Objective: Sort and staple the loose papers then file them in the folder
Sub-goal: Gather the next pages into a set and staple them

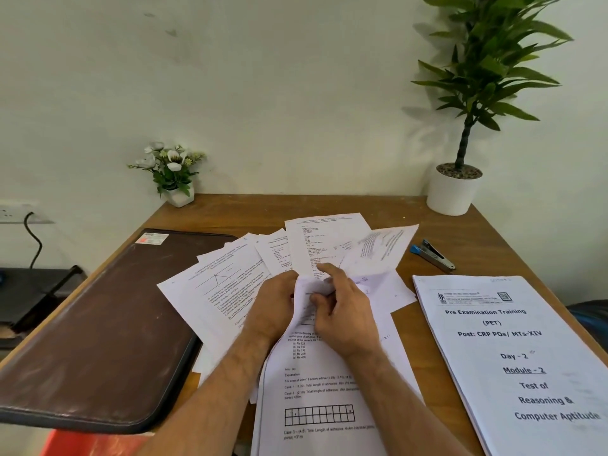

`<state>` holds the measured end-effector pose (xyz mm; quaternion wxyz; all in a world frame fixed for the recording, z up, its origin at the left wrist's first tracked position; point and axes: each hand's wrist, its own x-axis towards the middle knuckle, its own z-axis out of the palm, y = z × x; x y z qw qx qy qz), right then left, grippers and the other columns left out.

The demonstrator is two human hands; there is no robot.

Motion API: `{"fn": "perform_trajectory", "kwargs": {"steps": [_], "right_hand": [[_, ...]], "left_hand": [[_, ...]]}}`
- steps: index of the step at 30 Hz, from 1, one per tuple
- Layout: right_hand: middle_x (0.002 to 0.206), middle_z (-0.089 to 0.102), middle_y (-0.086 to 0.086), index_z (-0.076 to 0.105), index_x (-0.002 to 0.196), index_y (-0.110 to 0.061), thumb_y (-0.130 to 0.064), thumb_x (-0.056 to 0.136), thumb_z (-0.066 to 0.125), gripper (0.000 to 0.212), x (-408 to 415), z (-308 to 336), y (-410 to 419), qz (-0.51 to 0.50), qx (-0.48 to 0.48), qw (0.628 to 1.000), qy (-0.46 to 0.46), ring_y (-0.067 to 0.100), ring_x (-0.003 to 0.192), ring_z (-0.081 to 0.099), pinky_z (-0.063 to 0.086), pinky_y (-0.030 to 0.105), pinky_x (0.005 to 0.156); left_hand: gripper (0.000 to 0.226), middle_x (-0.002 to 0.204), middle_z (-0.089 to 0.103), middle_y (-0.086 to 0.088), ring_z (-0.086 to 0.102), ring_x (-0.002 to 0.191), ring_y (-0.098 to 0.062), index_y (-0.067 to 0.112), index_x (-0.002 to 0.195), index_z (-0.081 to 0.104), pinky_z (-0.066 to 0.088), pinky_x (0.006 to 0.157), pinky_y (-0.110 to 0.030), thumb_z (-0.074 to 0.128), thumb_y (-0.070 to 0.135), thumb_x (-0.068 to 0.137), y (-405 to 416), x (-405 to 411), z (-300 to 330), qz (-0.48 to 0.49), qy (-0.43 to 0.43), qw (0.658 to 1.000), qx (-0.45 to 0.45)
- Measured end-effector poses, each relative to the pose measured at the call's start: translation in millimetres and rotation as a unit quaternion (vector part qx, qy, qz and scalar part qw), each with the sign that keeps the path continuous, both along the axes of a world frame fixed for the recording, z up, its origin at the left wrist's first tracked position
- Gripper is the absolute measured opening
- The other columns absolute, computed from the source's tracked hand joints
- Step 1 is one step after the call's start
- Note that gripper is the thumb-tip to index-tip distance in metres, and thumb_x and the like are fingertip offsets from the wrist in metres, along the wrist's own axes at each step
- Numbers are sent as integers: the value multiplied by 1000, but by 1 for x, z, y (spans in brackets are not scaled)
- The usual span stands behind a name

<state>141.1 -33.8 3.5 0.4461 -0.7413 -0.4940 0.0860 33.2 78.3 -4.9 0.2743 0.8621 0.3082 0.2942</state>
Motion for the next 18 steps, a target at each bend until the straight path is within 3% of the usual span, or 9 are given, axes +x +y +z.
{"fn": "perform_trajectory", "kwargs": {"steps": [2,4,7,9,12,15,18], "right_hand": [[122,68,-2,59,124,-25,-25,95,63,29,2,-2,1,-19,-8,1000,-3,19,105,65,50,22,85],[109,70,-3,59,102,-24,-30,95,63,10,3,-2,2,-29,-24,999,-15,13,86,64,50,20,73],[101,70,-5,53,91,-27,-32,95,63,12,4,-1,4,-20,-28,999,-27,9,76,60,54,23,67],[97,69,-6,54,90,-26,-31,95,63,12,4,1,5,-16,-22,999,-28,9,75,60,55,25,66],[90,65,-9,53,88,-26,-30,95,63,13,2,-1,4,-13,-20,999,-27,7,72,57,49,20,62],[88,62,-11,50,88,-28,-32,96,62,15,-2,-3,2,-7,-31,999,-25,6,71,56,43,15,61],[92,63,-11,50,90,-30,-35,96,60,14,-2,-2,1,-11,-42,999,-19,4,71,56,42,13,61]], "left_hand": [[24,65,66,8,59,65,-4,21,68,69,43,55,-24,61,42,76,0,-3,1,1,-66,995,-69],[16,68,70,15,63,66,1,27,69,75,45,59,-18,63,30,80,5,-3,4,38,-83,987,-136],[13,88,77,11,71,79,-7,22,95,81,54,67,-21,69,21,91,23,5,16,163,-89,950,-250],[17,82,75,7,72,74,-10,18,97,79,55,60,-21,79,32,86,32,14,27,207,-83,922,-316],[26,79,68,5,68,77,-15,15,86,71,58,81,-32,86,35,80,36,26,35,207,-36,924,-320],[32,66,61,6,65,73,-19,19,66,59,57,86,-35,86,30,81,33,33,32,213,10,933,-291],[18,94,73,-3,69,94,-26,13,90,73,56,93,-36,85,22,81,34,37,26,202,-5,927,-317]]}}
